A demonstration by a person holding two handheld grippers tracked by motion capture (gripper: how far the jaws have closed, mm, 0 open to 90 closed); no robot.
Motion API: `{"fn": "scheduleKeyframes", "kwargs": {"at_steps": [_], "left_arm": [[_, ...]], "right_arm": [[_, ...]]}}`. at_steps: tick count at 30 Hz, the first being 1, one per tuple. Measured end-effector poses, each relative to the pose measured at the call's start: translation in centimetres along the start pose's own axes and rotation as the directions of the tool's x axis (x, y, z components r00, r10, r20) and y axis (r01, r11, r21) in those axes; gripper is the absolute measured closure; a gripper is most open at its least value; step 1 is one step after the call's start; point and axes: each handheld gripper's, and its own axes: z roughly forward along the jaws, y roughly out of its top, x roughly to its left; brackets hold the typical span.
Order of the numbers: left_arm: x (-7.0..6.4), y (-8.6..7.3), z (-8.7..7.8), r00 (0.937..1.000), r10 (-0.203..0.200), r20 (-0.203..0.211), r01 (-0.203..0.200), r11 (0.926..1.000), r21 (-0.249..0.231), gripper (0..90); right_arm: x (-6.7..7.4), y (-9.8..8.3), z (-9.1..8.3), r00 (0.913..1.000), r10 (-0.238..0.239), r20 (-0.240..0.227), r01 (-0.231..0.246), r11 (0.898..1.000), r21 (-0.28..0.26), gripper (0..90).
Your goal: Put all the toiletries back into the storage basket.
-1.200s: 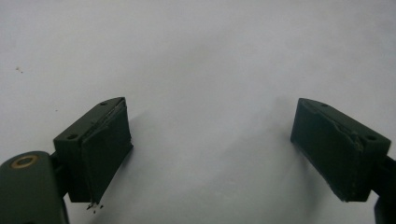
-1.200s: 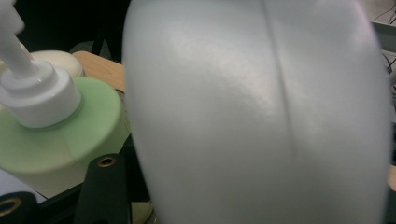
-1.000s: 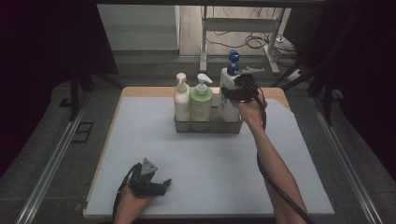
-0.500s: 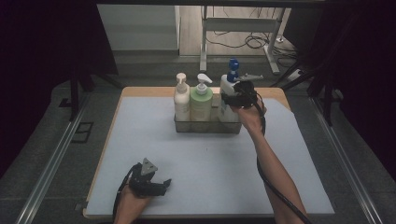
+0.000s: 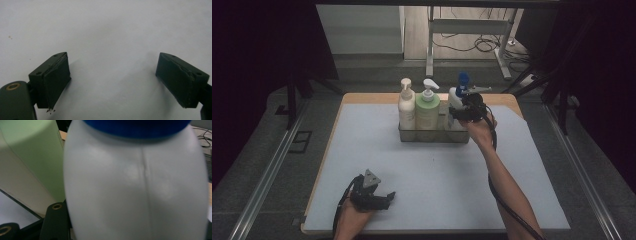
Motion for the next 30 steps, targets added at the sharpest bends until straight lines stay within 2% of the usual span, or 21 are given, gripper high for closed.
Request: {"fn": "scheduleKeyframes", "kwargs": {"at_steps": [10,16,21,30], "left_arm": [[0.0,0.0,0.0,1.0000,0.000,-0.001,0.000,1.0000,0.001,12.0],[0.0,0.0,0.0,1.0000,0.001,-0.002,-0.001,1.0000,0.001,12.0],[0.0,0.0,0.0,1.0000,0.000,-0.001,0.000,1.0000,-0.001,12.0],[0.0,0.0,0.0,1.0000,0.000,-0.001,0.000,1.0000,0.000,12.0]], "right_arm": [[-0.3,-0.2,-0.2,0.9998,0.017,-0.009,-0.017,1.000,-0.006,39.0],[-0.4,-0.4,-0.4,0.9990,0.013,-0.044,-0.014,1.000,-0.015,37.3],[-0.7,-0.5,-1.0,0.9976,0.027,-0.064,-0.029,0.999,-0.033,34.9],[-1.0,-1.1,-2.3,0.9955,0.022,-0.093,-0.025,0.999,-0.039,34.7]]}}
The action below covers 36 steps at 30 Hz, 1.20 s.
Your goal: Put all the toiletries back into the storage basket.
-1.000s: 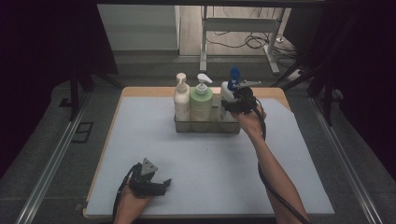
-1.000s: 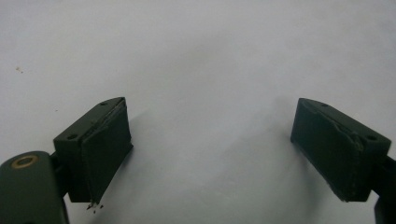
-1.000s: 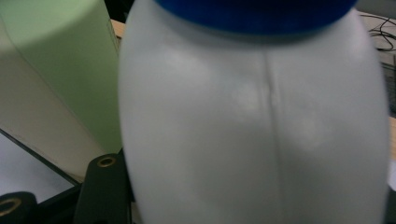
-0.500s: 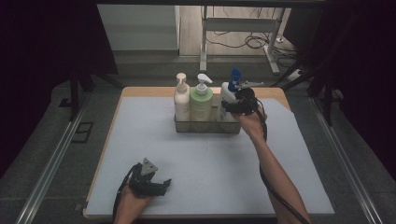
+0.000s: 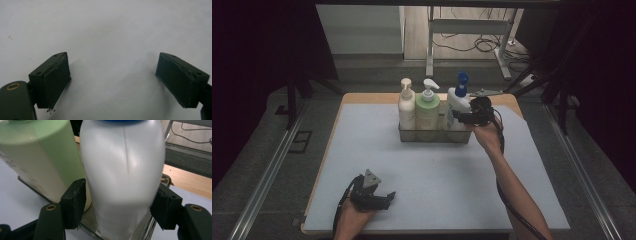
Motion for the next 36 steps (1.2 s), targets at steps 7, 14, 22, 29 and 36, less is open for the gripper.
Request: {"fn": "scheduleKeyframes", "kwargs": {"at_steps": [7,14,22,29,36], "left_arm": [[0.0,0.0,0.0,1.0000,0.000,-0.001,0.000,1.0000,0.001,12.0],[0.0,0.0,0.0,1.0000,0.000,-0.001,0.000,1.0000,0.001,12.0],[0.0,0.0,0.0,1.0000,0.001,-0.002,-0.001,1.0000,0.001,12.0],[0.0,0.0,0.0,1.0000,0.001,-0.002,-0.001,1.0000,0.001,12.0],[0.0,0.0,0.0,1.0000,0.001,-0.002,-0.001,1.0000,0.001,12.0]], "right_arm": [[-0.3,-0.7,-1.3,0.9993,0.009,-0.037,-0.010,1.000,-0.005,35.6],[-0.5,-1.6,-2.6,0.9971,0.008,-0.075,-0.008,1.000,0.009,36.5],[-0.8,-2.8,-3.5,0.9978,0.007,-0.066,-0.005,1.000,0.024,41.2],[-1.6,-3.5,-4.0,0.9985,0.011,-0.054,-0.010,1.000,0.028,49.5],[-2.6,-3.5,-3.9,0.9996,0.021,-0.017,-0.020,0.999,0.028,62.4]]}}
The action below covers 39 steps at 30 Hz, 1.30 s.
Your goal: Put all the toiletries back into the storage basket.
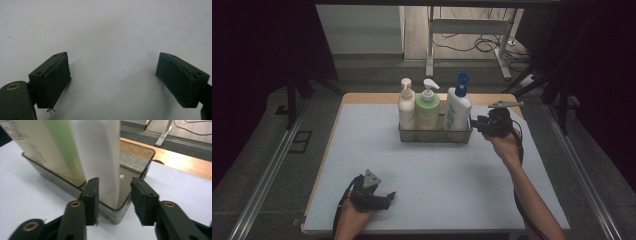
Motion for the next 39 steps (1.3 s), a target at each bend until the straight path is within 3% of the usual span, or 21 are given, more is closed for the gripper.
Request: {"fn": "scheduleKeyframes", "kwargs": {"at_steps": [5,12,25,39], "left_arm": [[0.0,0.0,0.0,1.0000,0.000,0.000,0.000,1.0000,0.000,12.0],[0.0,0.0,0.0,1.0000,0.000,0.000,0.000,1.0000,0.000,12.0],[0.0,0.0,0.0,1.0000,0.000,0.000,0.000,1.0000,0.000,12.0],[0.0,0.0,0.0,1.0000,0.002,0.000,-0.002,1.0000,0.002,12.0]], "right_arm": [[-0.7,0.2,0.8,0.9996,0.012,0.027,-0.012,1.000,0.007,76.1],[-1.3,0.6,2.2,0.9983,0.026,0.053,-0.027,0.999,0.021,87.8],[-2.0,1.3,4.2,0.9969,0.029,0.073,-0.032,0.999,0.040,89.7],[-2.5,1.0,6.3,0.9983,0.032,0.048,-0.035,0.998,0.053,89.7]]}}
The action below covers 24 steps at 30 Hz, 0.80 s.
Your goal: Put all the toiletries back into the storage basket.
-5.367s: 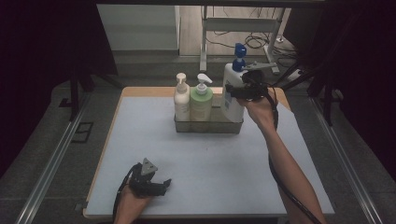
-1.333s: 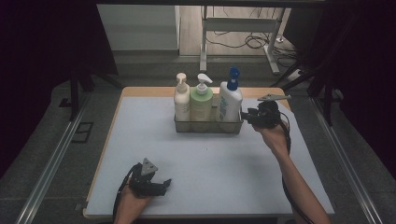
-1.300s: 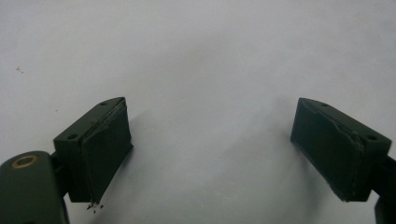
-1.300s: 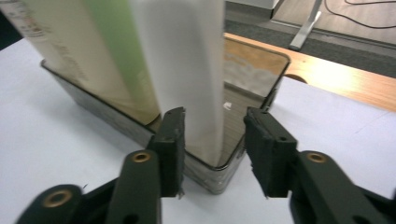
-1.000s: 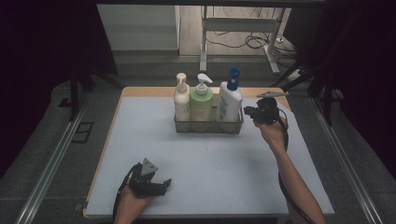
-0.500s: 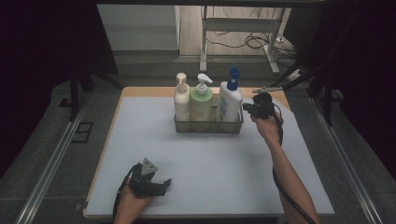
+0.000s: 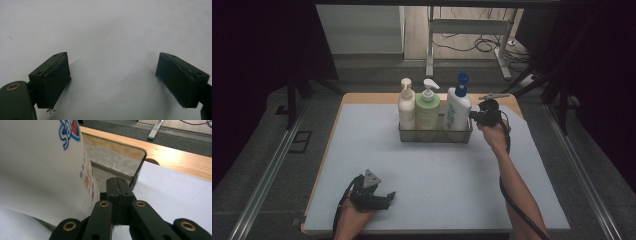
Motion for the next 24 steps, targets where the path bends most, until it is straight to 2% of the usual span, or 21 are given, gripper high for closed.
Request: {"fn": "scheduleKeyframes", "kwargs": {"at_steps": [11,14,24], "left_arm": [[0.0,0.0,0.0,1.0000,-0.002,0.000,0.002,1.0000,-0.002,12.0],[0.0,0.0,0.0,1.0000,-0.002,0.000,0.002,1.0000,-0.002,12.0],[0.0,0.0,0.0,1.0000,-0.002,0.000,0.002,1.0000,-0.001,12.0]], "right_arm": [[0.6,0.1,1.1,0.9996,-0.014,-0.024,0.014,1.000,0.011,89.7],[0.5,0.0,1.3,0.9994,0.002,-0.033,-0.002,1.000,0.019,89.7],[0.8,-0.4,1.5,0.9993,0.003,-0.037,-0.002,0.999,0.035,89.7]]}}
